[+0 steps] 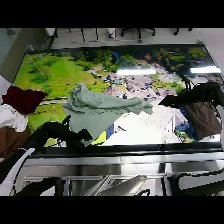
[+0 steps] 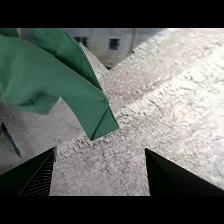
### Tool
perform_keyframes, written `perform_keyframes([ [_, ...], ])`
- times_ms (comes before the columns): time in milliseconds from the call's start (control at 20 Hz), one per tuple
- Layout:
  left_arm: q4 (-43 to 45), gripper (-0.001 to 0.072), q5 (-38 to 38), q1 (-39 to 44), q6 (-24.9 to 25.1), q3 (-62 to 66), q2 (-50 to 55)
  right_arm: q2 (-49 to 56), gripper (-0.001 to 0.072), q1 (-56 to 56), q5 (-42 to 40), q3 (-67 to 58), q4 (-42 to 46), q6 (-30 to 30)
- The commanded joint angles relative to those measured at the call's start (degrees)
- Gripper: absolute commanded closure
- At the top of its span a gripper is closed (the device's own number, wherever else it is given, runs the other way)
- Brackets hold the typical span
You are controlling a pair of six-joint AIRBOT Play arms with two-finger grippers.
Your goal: Fold the shirts.
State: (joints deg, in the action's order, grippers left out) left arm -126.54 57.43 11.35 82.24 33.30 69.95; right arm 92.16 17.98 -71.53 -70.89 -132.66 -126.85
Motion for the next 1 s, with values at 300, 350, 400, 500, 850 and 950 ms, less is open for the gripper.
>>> perform_keyframes([
  [300,3.56,0.0689,-8.57,-3.63,0.63,7.63,1.90,0.48,0.0089,-0.13,0.96,0.00,0.07,-1.03],
  [350,4.72,0.0689,-6.80,-4.90,0.63,8.98,1.90,0.87,0.0089,-0.52,1.03,0.00,0.02,-1.88],
  [400,5.79,0.0689,-5.05,-6.25,0.61,9.94,1.90,1.51,0.0090,-1.31,1.03,0.00,0.17,-2.47],
  [500,7.08,0.0690,-2.54,-8.98,0.66,10.91,1.90,3.52,0.0090,-3.56,1.05,0.00,0.24,-3.80],
  [850,7.02,0.0690,-1.73,-12.35,1.81,10.99,1.73,9.77,0.0100,-10.54,7.19,-0.42,0.42,-5.14],
  [950,6.97,0.0690,-2.01,-12.33,2.32,11.02,1.73,9.77,0.0248,-10.71,7.19,-0.72,0.68,-5.16],
])
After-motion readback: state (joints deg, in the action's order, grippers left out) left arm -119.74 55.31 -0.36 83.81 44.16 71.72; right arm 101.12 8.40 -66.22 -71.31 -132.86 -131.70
